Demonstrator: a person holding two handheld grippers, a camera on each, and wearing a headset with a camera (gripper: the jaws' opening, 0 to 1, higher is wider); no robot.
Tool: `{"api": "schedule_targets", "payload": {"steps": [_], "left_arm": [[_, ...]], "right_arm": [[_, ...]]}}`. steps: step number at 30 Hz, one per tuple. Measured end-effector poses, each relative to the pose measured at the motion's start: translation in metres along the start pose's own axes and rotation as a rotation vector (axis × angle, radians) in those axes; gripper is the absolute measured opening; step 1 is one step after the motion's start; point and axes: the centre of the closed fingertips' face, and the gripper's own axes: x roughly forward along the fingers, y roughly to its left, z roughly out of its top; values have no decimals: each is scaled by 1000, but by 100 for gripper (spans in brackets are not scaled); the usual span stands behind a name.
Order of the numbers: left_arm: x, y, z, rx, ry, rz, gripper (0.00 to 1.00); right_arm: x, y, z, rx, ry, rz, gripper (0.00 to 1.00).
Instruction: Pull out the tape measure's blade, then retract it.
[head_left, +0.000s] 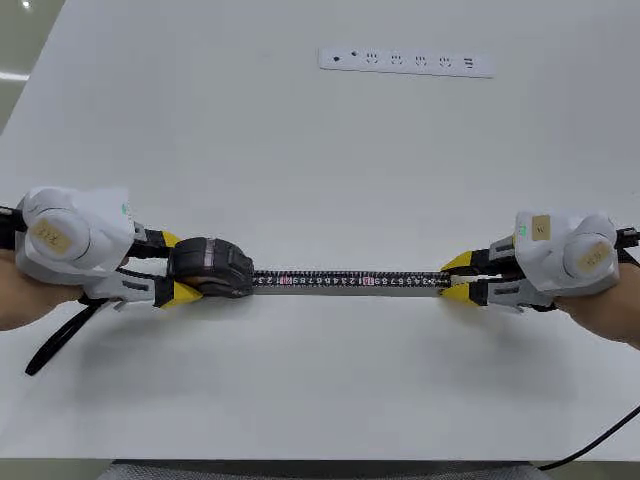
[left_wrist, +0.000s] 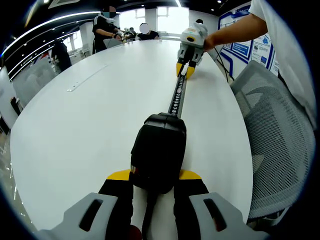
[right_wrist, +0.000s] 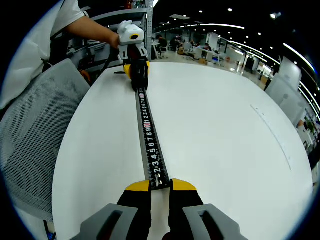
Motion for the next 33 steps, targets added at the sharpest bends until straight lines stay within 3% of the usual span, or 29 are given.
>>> {"api": "schedule_targets", "payload": {"steps": [22, 24, 26, 28, 33], "left_arm": [[2, 0, 1, -8, 2, 18, 28], [2, 0, 1, -11, 3, 21, 28], [2, -1, 2, -33, -1, 17, 32], [3, -1, 1, -33, 1, 19, 37], [3, -2, 1, -32, 2, 17, 37]], "right_arm": [[1, -1, 1, -17, 37, 11, 12], [2, 0, 3, 6, 30, 9, 16], [3, 0, 6, 25, 22, 11, 22], [3, 0, 6, 21, 23, 11, 22], [1, -2, 6, 32, 19, 4, 22]]}}
